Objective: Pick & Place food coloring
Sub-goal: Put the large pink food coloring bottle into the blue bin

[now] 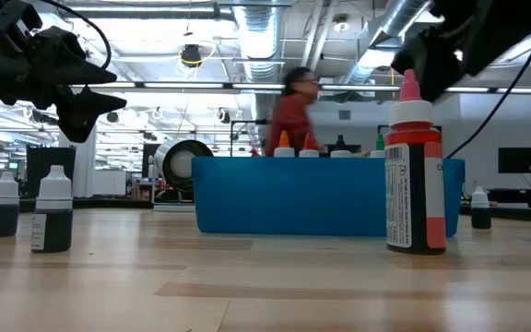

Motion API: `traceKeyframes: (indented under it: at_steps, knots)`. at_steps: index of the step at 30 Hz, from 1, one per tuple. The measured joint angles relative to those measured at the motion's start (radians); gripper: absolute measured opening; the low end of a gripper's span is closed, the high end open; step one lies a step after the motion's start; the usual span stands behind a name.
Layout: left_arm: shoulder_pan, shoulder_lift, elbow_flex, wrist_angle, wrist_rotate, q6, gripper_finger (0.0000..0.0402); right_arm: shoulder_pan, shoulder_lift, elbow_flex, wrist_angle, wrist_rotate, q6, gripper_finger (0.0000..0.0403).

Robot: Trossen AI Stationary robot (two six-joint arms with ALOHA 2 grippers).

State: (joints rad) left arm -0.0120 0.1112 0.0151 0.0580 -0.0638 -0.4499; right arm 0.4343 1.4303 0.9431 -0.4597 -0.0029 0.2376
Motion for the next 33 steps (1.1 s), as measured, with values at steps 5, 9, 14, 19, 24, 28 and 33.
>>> traceKeyframes:
  at_steps: [5, 9, 14, 19, 24, 28, 33]
  knots:
    - [0.000, 0.000, 0.000, 0.000, 0.000, -0.002, 0.0193, -0.015, 0.000, 0.018, 0.050, -0.009, -0.066, 0.0223]
    - [0.000, 0.000, 0.000, 0.000, 0.000, -0.007, 0.0193, -0.025, 0.000, 0.018, 0.059, -0.030, -0.071, 0.0220]
    - [0.000, 0.000, 0.000, 0.000, 0.001, -0.007, 0.0193, -0.025, 0.020, 0.021, 0.087, -0.064, -0.071, 0.0215]
    - [0.000, 0.000, 0.000, 0.001, 0.001, -0.007, 0.0193, -0.009, 0.108, 0.081, 0.075, -0.104, -0.085, 0.0216]
    - [0.000, 0.000, 0.000, 0.000, 0.001, -0.007, 0.0193, -0.019, 0.172, 0.139, 0.057, -0.107, -0.089, 0.0219]
    - [0.000, 0.000, 0.000, 0.000, 0.001, -0.007, 0.0193, -0.029, 0.181, 0.149, 0.043, -0.106, -0.089, 0.0218]
    - [0.000, 0.000, 0.000, 0.000, 0.003, -0.007, 0.0193, -0.031, 0.180, 0.150, 0.011, -0.106, -0.089, 0.0208]
